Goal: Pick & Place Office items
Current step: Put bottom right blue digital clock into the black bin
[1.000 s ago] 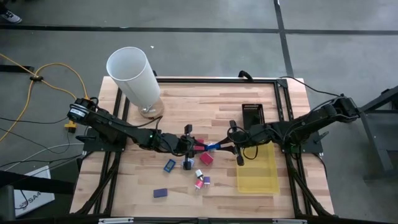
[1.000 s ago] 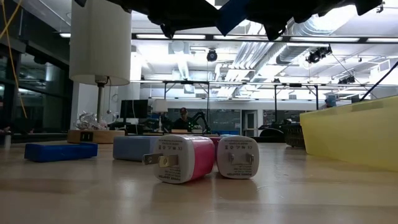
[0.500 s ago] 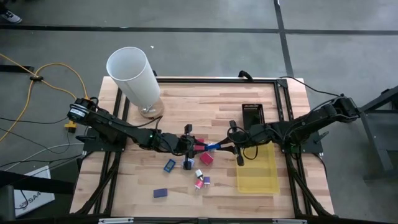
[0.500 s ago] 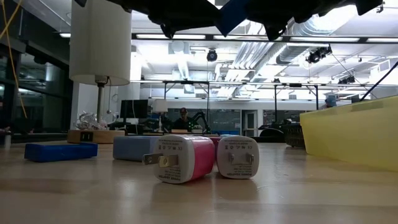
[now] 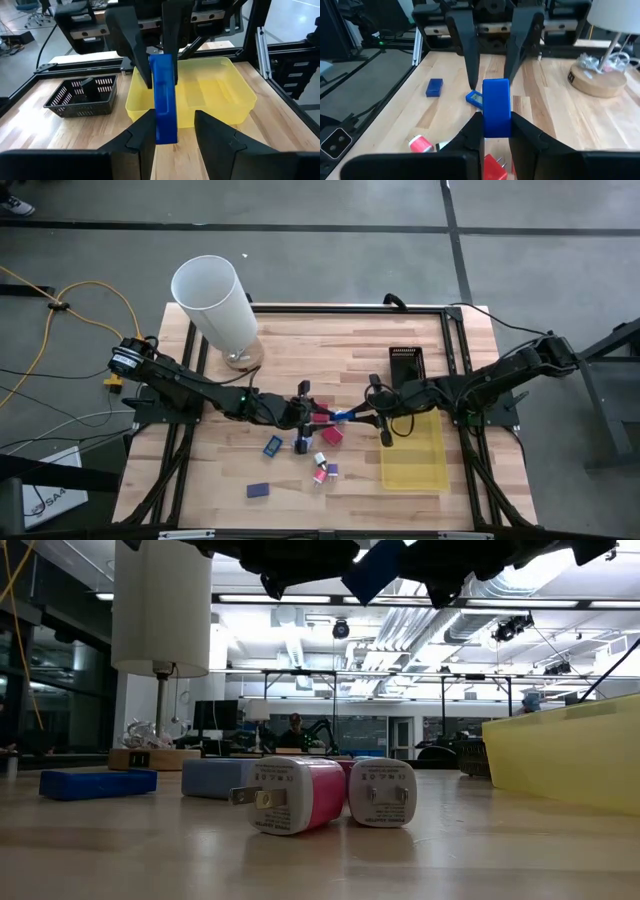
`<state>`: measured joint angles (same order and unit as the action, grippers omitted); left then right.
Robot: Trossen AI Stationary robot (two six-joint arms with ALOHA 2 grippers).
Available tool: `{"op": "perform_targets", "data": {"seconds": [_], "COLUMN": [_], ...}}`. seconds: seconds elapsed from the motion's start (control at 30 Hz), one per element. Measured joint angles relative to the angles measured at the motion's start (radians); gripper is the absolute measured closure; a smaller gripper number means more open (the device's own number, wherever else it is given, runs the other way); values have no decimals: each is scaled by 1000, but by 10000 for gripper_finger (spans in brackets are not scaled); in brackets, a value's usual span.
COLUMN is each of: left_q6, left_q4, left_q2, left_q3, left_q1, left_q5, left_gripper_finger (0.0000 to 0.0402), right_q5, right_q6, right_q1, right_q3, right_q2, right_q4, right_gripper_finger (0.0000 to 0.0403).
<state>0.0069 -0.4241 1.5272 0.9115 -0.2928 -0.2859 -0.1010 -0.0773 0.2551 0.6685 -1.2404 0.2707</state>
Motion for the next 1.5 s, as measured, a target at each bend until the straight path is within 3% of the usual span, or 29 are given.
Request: {"op": "perform_targets", "data": {"seconds": [0.17,0.47,0.9,1.2,1.5], "left_q6": [0,0,1,1,1], "left_q4": [-1,-1,0,0,0], "left_q2": [0,0,0,0,0], "left_q3": [0,0,0,0,0], "left_q1": [0,0,0,0,0], "left_q5": [2,3,2,2,2], "left_gripper_finger": [273,273,272,272,272], "right_q5": [-44,-343,-573,-659,-736], "right_q6": [-70,-194,-364,-531,-590], "right_q1": [0,-33,-143,-160,-159], "right_q3": [0,0,0,0,0], "right_q2": [0,0,0,0,1], "right_q4": [-78,-207,-449,-671,-791], "right_gripper_finger": [351,351,348,351,351]}}
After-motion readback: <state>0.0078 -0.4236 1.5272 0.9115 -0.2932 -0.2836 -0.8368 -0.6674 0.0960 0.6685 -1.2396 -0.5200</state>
